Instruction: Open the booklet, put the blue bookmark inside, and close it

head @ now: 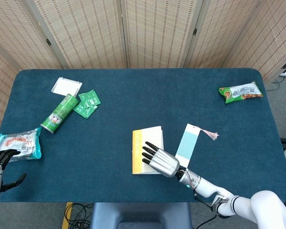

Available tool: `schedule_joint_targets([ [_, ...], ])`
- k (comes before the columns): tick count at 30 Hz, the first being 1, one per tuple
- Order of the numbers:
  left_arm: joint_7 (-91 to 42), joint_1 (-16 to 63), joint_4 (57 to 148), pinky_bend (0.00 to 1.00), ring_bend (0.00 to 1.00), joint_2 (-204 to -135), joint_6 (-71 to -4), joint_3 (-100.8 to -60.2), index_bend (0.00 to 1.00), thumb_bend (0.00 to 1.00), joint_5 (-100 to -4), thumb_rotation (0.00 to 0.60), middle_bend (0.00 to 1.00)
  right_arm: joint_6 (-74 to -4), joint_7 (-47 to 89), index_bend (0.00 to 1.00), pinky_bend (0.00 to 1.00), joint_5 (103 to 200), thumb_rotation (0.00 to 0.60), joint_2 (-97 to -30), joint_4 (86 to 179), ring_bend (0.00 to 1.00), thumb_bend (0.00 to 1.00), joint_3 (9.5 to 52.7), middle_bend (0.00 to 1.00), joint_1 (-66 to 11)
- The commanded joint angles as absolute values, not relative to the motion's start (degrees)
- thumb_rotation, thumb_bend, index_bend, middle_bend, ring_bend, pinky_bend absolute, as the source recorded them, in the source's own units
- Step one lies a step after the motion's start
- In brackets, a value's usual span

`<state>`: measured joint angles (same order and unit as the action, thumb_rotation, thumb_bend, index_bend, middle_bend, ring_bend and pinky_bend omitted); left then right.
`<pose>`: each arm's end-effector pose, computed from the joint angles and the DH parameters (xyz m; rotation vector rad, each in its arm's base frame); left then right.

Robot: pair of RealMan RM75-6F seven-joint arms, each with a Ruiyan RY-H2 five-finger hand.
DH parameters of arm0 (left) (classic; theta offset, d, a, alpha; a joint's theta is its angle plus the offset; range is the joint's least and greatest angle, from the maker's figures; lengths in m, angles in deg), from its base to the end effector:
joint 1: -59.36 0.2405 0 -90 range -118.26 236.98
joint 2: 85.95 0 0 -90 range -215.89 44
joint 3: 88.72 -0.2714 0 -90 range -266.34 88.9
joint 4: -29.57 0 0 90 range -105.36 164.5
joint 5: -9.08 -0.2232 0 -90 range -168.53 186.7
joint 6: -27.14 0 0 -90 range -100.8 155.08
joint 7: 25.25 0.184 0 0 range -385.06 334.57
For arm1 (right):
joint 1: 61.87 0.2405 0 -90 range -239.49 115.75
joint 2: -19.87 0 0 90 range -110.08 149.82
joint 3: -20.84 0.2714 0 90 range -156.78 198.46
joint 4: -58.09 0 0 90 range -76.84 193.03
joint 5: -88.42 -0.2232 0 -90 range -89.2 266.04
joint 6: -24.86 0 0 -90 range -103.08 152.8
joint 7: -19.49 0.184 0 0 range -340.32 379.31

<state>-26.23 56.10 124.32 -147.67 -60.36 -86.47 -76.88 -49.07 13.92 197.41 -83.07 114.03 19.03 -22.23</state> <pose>-0.3282 0.2113 0.1688 -1.3459 -0.9083 -0.9201 -0.1362 -0.3192 -0.1017 2.2172 -0.2170 1.2350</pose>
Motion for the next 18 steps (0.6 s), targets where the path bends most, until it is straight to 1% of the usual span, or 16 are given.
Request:
schedule_joint_targets([
  [1,-26.15,56.05,124.4,0.25,0.21,-147.62,-60.29,-86.47,0.29,0.24,-76.94,0.6,0.26,-50.21,13.78,0.49,0.18,197.27,0.6,-83.0,114.37,0.22,0.21,19.7,0.38,-21.74],
  [6,-26.01,56.02,124.82,0.25,0.21,-147.39,-60.32,-86.41,0.29,0.24,-77.07,0.6,0.26,-51.82,12.59,0.48,0.18,197.74,0.6,-83.0,115.61,0.22,0.21,20.94,0.38,-20.29],
  [8,-25.94,56.03,124.96,0.25,0.21,-147.27,-60.29,-86.42,0.29,0.24,-77.09,0.6,0.26,-52.07,12.12,0.45,0.18,197.9,0.6,-82.95,116.18,0.22,0.19,21.42,0.37,-19.61],
  [10,-25.9,56.08,125.14,0.25,0.21,-147.17,-60.29,-86.45,0.3,0.24,-77.07,0.6,0.26,-51.93,11.18,0.4,0.18,197.84,0.6,-82.89,117.15,0.22,0.14,22.04,0.35,-18.86],
  [12,-25.8,56.13,125.25,0.25,0.21,-147.1,-60.28,-86.51,0.3,0.24,-77.1,0.6,0.26,-51.28,10.03,0.31,0.18,197.69,0.6,-82.8,118.1,0.22,0.06,22.44,0.3,-18.22],
  [14,-25.76,56.16,125.38,0.25,0.21,-147.03,-60.23,-86.56,0.3,0.24,-77.08,0.6,0.26,-50.26,8.41,0.21,0.18,197.48,0.6,-82.75,119.22,0.19,0.02,22.82,0.24,-17.52],
  [16,-25.79,56.22,125.47,0.25,0.21,-146.99,-60.29,-86.54,0.3,0.24,-77.03,0.6,0.26,-49.49,6.96,0.11,0.17,197.14,0.6,-82.94,120.16,0.14,0.0,23.31,0.17,-16.93],
  [18,-25.78,56.25,125.56,0.25,0.21,-146.9,-60.28,-86.56,0.3,0.24,-77.03,0.6,0.26,-49.06,5.98,0.01,0.13,196.65,0.6,-83.26,121.03,0.06,0.0,23.96,0.06,-16.44],
])
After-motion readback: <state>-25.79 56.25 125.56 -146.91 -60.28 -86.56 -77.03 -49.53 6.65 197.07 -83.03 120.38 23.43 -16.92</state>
